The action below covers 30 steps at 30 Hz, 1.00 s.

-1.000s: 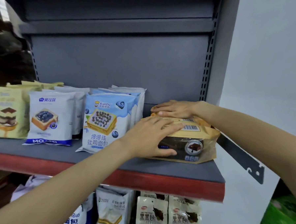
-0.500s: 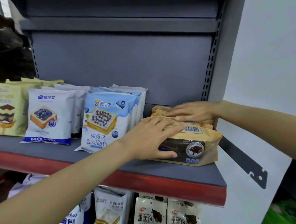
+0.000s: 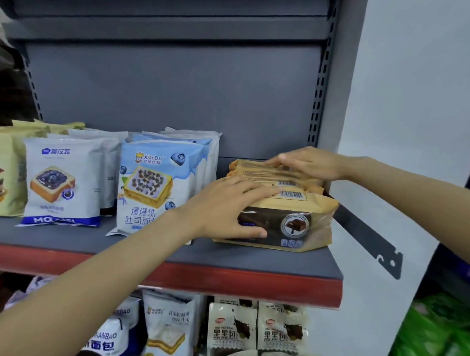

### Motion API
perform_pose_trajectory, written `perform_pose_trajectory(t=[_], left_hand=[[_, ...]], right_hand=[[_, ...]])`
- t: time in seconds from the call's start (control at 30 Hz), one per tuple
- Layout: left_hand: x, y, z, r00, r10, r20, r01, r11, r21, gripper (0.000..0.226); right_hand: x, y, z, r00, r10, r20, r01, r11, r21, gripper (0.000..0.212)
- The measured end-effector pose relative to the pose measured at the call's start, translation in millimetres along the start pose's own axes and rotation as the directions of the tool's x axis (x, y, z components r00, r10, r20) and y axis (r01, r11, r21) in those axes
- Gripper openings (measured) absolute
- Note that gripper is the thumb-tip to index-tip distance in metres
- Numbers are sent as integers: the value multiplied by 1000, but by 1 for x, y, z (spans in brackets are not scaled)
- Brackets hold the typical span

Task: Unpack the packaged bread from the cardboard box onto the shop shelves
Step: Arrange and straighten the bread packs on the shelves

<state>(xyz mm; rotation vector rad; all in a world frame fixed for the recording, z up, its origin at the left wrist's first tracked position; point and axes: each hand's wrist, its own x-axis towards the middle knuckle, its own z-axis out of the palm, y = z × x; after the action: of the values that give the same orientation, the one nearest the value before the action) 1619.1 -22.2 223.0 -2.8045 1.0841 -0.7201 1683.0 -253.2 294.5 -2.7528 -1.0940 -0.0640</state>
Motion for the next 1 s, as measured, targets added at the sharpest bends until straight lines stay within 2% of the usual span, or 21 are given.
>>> perform_pose_trajectory(t=[0.1, 0.2, 0.27, 0.47, 0.53, 0.6, 0.63, 0.7, 0.77, 0.8, 0.9, 1.0], left_hand=[[3, -1, -1, 1000, 18, -3, -18, 1000, -13, 81], [5, 5, 1, 1000, 23, -9, -23, 1000, 4, 81], [7, 9, 0, 1000, 8, -19, -7, 1000, 8, 82], [10, 5, 2, 1000, 4, -5, -4, 999, 47, 84], [6, 9, 1, 999, -6, -45, 11, 995, 103, 88], [-3, 18, -4, 987, -50, -156, 67, 992, 106, 92], [-9, 24, -7, 969, -109, -220, 118, 993, 30, 91], [-23, 36, -5, 906, -301, -297, 233, 941, -244, 87], [-34, 47, 1, 842, -468, -267, 295, 815, -498, 91], [-37, 52, 3, 818, -518, -247, 315, 765, -561, 96], [-37, 62, 5, 752, -630, -192, 431, 691, -580, 105], [-31, 59, 3, 724, -681, -108, 505, 631, -589, 100]], right_hand=[[-25, 7, -1, 996, 82, -20, -80, 994, 80, 41], [-40, 14, 6, 976, 202, 79, -212, 962, 170, 47], [-39, 12, 10, 968, 233, 91, -247, 945, 214, 49], [-42, 0, 14, 971, 224, 80, -235, 955, 179, 51], [-52, -8, 15, 981, 191, 14, -189, 955, 229, 51], [-70, -22, 15, 983, 149, -103, -115, 954, 275, 47], [-80, -30, 16, 979, 123, -162, -82, 967, 240, 45], [-102, -42, 23, 962, 95, -256, -77, 994, 79, 51], [-118, -52, 37, 926, 120, -358, -143, 989, -40, 58], [-122, -57, 46, 908, 114, -404, -159, 984, -81, 58], [-120, -67, 70, 889, 120, -441, -220, 958, -182, 58], [-114, -67, 84, 874, 185, -450, -290, 941, -177, 58]])
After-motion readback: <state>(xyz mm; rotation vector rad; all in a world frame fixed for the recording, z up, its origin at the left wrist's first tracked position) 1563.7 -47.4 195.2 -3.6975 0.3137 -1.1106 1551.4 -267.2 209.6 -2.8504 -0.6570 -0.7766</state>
